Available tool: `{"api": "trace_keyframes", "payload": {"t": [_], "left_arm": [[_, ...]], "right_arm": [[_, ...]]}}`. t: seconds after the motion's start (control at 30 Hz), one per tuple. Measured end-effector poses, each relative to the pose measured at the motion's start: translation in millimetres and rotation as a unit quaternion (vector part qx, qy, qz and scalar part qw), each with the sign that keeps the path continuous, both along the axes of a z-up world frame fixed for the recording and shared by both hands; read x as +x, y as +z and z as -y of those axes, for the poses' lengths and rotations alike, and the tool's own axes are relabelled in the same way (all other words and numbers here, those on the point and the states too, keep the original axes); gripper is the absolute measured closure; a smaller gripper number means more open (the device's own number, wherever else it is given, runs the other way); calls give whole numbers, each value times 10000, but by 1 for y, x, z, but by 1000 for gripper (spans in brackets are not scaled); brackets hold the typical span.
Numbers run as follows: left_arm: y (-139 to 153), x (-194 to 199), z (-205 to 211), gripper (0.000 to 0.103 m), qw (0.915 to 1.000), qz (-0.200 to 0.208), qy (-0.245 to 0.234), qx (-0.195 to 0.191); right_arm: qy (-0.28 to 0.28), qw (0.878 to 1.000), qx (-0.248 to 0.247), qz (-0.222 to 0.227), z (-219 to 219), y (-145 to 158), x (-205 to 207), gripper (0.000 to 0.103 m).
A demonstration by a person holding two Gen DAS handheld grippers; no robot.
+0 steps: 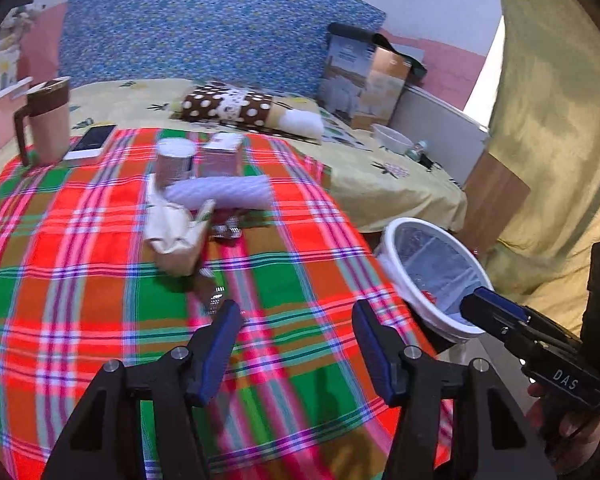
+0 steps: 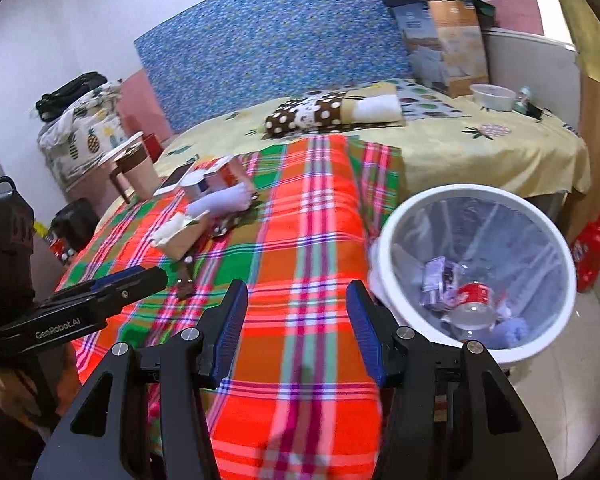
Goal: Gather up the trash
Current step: 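Return both tools to the remaining trash on the cloth, then grasp the white paper bag with the left gripper while the right grasps the brown wrapper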
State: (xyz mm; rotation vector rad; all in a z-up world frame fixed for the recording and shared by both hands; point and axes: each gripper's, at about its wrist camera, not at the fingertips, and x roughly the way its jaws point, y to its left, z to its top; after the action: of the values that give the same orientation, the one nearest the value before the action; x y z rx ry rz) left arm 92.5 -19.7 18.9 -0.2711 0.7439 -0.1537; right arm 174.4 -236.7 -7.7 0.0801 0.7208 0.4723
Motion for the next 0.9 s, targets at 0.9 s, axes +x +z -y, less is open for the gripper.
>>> {"api": "trace_keyframes", "payload": {"t": [0.9], "left_arm": [[-34, 63, -62, 48, 9958, -509, 736, 199]], "right_arm": [[409, 9989, -110, -219, -42, -11, 15, 50]]}}
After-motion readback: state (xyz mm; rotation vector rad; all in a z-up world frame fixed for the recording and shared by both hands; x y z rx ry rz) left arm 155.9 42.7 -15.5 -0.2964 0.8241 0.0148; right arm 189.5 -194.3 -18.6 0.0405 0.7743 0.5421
